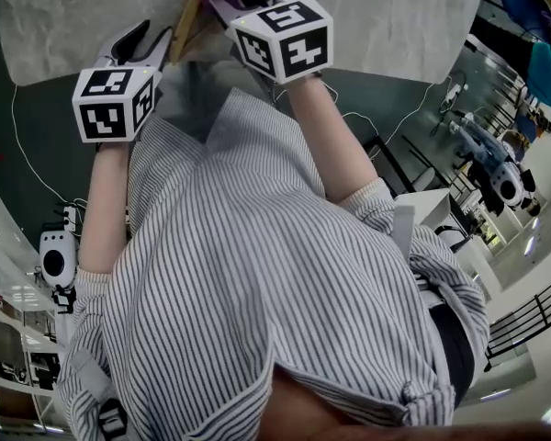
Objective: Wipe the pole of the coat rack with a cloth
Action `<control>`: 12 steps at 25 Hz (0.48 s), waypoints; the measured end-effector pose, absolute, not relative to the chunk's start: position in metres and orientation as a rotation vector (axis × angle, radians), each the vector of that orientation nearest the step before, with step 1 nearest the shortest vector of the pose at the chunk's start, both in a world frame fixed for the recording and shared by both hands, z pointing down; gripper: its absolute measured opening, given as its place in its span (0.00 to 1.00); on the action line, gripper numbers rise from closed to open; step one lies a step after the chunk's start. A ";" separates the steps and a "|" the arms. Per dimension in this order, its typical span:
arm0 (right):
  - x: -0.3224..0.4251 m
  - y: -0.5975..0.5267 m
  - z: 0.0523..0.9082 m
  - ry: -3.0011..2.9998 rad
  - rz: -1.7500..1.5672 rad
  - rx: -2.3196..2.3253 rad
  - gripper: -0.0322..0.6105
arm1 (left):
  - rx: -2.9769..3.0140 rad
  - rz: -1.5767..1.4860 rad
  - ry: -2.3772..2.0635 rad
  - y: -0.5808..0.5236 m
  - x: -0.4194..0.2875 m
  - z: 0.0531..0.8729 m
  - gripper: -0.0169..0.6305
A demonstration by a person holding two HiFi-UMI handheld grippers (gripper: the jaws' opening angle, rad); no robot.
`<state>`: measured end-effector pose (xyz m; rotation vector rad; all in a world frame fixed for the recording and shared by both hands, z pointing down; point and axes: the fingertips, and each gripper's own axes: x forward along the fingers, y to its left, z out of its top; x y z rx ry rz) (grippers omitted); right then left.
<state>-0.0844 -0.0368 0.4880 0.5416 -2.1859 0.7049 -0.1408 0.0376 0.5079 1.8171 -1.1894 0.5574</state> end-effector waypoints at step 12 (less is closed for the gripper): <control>-0.095 0.008 0.484 -2.184 0.749 0.507 0.18 | 1.830 0.560 -1.145 0.049 -0.146 0.510 0.26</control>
